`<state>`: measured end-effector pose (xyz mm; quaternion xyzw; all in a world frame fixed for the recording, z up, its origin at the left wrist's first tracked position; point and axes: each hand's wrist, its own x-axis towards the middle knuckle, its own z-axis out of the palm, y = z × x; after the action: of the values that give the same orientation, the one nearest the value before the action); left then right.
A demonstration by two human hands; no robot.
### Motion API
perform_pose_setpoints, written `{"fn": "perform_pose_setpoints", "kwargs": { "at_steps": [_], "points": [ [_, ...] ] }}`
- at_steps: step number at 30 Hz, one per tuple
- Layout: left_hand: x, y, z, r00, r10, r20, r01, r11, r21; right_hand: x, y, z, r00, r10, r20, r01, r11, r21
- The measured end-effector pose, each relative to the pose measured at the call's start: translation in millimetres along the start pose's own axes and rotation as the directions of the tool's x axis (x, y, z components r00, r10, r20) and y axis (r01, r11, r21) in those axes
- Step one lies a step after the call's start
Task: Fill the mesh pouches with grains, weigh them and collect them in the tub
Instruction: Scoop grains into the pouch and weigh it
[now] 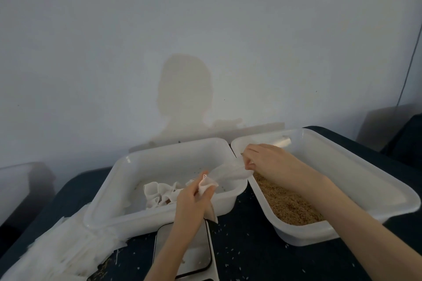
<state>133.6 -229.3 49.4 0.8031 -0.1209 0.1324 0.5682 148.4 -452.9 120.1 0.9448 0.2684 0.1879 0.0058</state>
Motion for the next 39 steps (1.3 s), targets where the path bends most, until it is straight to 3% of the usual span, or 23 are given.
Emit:
{"fn": "perform_pose_setpoints", "kwargs": {
  "at_steps": [4, 8, 10, 13, 16, 19, 21, 23, 25, 28, 30, 35, 39],
  "points": [
    [-3.4, -3.3, -9.9, 0.994, 0.083, 0.066, -0.088, 0.992, 0.088, -10.1, 26.6, 18.0, 0.967, 0.250, 0.038, -0.251, 0.968, 0.008],
    [-9.5, -16.1, -14.6, 0.969, 0.222, 0.112, -0.247, 0.914, 0.322, -18.1, 49.3, 40.2, 0.866, 0.471, 0.167, -0.467, 0.882, -0.064],
    [-11.0, -23.1, -21.4, 0.933, 0.337, 0.125, -0.356, 0.814, 0.458, -18.8, 51.3, 50.6, 0.830, 0.513, 0.221, -0.493, 0.859, -0.140],
    [-13.3, -37.3, -34.5, 0.820, 0.515, 0.248, -0.537, 0.544, 0.645, -17.1, 47.3, 64.0, 0.793, 0.514, 0.326, -0.459, 0.857, -0.234],
    [-22.5, -49.7, -47.3, 0.807, 0.440, 0.393, -0.580, 0.467, 0.668, -15.0, 42.4, 68.5, 0.721, 0.508, 0.471, -0.436, 0.861, -0.261],
    [-33.2, -59.5, -54.4, 0.827, 0.328, 0.458, -0.563, 0.496, 0.661, -13.2, 40.9, 69.7, 0.703, 0.505, 0.500, -0.429, 0.862, -0.269],
    [-36.5, -66.4, -58.9, 0.871, 0.266, 0.413, -0.488, 0.563, 0.667, -13.8, 38.1, 68.2, 0.713, 0.523, 0.467, -0.445, 0.852, -0.275],
    [-37.6, -74.5, -64.4, 0.908, 0.252, 0.336, -0.415, 0.661, 0.625, -14.7, 32.3, 63.2, 0.745, 0.546, 0.382, -0.455, 0.836, -0.308],
    [-37.9, -72.4, -70.3, 0.908, 0.211, 0.361, -0.404, 0.668, 0.625, -13.1, 19.7, 52.6, 0.810, 0.547, 0.210, -0.480, 0.825, -0.298],
    [-38.0, -73.2, -78.3, 0.866, 0.296, 0.404, -0.498, 0.586, 0.639, -5.6, -17.1, 37.7, 0.880, 0.470, -0.070, -0.473, 0.881, -0.034],
    [-41.7, -76.1, -81.6, 0.871, 0.322, 0.370, -0.490, 0.599, 0.633, -1.9, -52.5, 34.9, 0.919, 0.373, -0.123, -0.347, 0.918, 0.192],
    [-56.6, -77.9, -84.2, 0.967, 0.209, 0.146, -0.254, 0.852, 0.457, -8.9, -115.3, 72.4, 0.958, 0.221, -0.183, -0.136, 0.912, 0.388],
    [-66.4, -83.9, -96.8, 0.996, 0.089, -0.027, -0.084, 0.987, 0.140, -19.2, -121.8, 117.5, 0.902, 0.370, -0.221, -0.207, 0.823, 0.530]
  ]
}}
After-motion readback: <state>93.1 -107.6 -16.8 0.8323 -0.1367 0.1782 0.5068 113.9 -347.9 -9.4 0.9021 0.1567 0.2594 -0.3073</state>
